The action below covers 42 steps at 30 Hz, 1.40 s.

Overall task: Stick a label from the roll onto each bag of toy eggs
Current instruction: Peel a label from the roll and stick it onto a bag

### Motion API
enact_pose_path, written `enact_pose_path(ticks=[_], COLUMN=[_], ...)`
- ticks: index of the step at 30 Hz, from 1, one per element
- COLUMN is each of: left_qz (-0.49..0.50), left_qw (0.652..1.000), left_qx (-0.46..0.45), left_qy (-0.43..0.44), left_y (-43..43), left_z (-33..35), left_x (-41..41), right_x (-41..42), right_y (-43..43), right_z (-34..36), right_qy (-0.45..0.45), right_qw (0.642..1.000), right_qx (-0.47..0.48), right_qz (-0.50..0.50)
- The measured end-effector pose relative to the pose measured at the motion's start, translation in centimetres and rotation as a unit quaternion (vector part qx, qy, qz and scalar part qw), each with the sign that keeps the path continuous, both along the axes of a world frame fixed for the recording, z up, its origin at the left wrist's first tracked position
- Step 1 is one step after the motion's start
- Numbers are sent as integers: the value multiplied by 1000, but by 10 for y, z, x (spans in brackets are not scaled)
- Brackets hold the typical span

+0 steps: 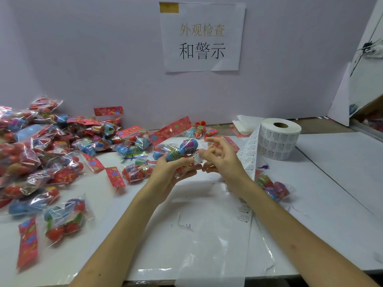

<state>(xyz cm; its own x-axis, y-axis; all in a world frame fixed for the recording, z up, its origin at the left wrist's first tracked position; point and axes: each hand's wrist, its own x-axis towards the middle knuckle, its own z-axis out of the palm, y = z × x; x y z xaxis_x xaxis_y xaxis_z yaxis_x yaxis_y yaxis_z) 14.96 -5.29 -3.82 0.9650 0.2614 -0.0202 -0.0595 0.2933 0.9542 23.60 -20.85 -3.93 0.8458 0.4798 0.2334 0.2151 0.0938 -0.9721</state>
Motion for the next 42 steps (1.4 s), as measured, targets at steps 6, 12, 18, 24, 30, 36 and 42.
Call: enact_pose_path(ticks=[6,12,18,24,30,36,42], left_qz=[6,12,-6,-12,-35,-34,-36], left_qw=[1000,999,1000,999,999,999,999], left_qx=[14,10,0,-15,-18,12,-12], left_qy=[15,33,25,28,17,20,24], left_y=[-2,-3,-4,-4,-1,-1,2], left_z=[0,-1,0,0,-1,-3,-9], left_x=[0,1,0,-2,-4,-3,0], right_x=[-1,-10,-21,-12,-9,-4,0], right_y=[-1,2,4,-2,-2,-4,-4], right_z=[0,-3,-5,2,1,1,-2], right_qy=[-72,-198,-322,-192,-148,-116,-96], right_qw=[996,970,927,974,987,993,995], right_qx=[-7,-43,-65,-27,-40,-16,7], right_qz=[-53,-137,-183,-116,-52,-32,-15])
